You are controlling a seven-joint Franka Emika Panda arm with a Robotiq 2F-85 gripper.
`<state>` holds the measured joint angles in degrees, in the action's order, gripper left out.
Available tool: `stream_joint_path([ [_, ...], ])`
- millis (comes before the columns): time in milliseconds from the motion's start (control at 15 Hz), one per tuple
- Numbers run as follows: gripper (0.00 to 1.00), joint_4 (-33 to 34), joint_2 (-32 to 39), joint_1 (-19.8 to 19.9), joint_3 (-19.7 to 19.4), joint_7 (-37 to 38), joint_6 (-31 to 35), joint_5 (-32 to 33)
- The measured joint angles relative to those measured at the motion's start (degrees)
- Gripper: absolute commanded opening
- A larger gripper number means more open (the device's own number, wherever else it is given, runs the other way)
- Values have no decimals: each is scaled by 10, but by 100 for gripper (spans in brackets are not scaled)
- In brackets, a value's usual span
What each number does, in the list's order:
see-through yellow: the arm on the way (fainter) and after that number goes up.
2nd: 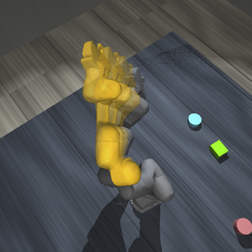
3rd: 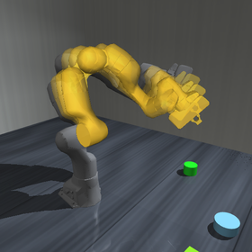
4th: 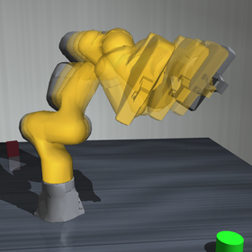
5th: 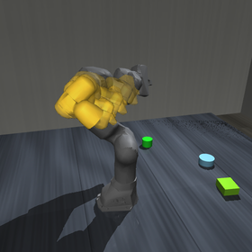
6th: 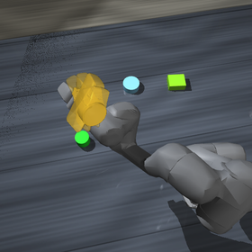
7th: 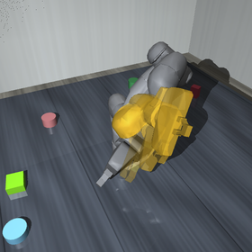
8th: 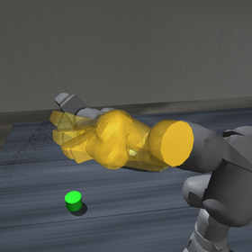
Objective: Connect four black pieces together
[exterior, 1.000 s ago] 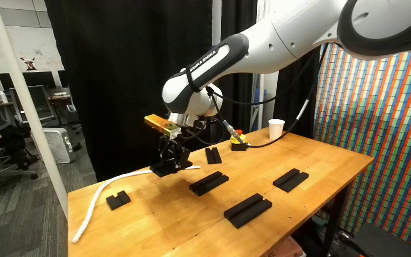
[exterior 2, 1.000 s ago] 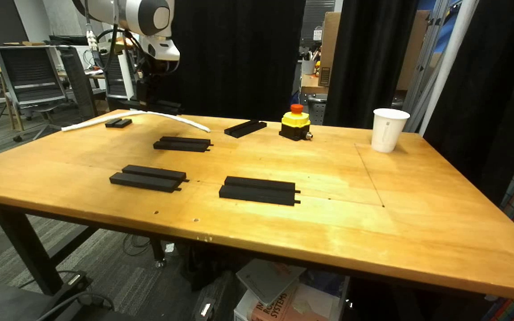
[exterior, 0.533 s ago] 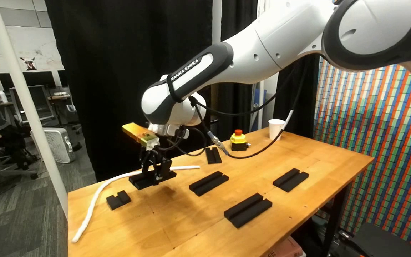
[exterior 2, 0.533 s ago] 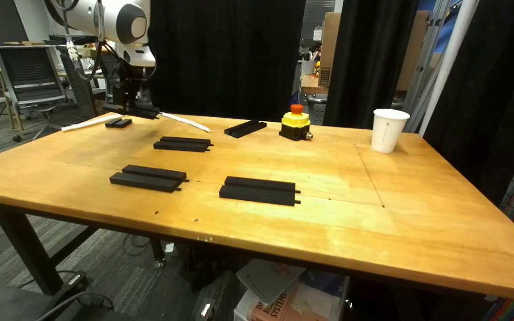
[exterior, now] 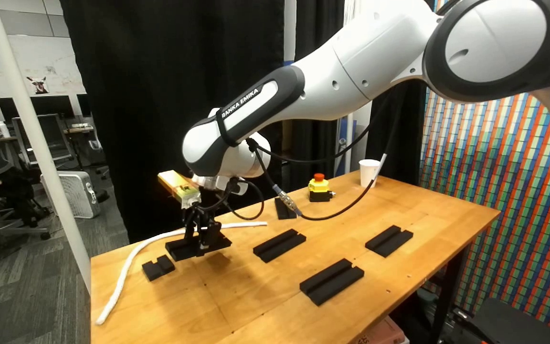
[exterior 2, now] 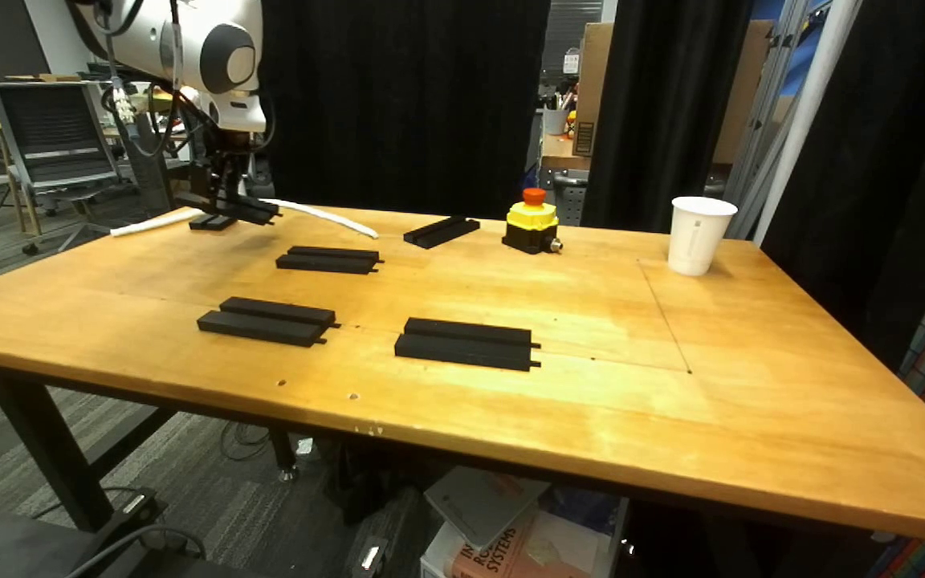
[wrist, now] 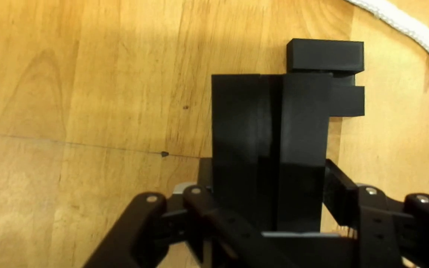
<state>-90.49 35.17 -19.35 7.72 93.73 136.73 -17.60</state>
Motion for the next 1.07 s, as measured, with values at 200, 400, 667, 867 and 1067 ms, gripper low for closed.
stream_joint_path([
  [200,45,-1,7,4,0,1,1,-23],
  [400,45,-9,9,7,2,3,3,-48],
  [667,45,-36,6,8,3,17,26,-60],
  [867,45,-67,-3,8,-1,30,55,-58],
  [1067,45,-102,-23,8,-15,45,68,-36],
])
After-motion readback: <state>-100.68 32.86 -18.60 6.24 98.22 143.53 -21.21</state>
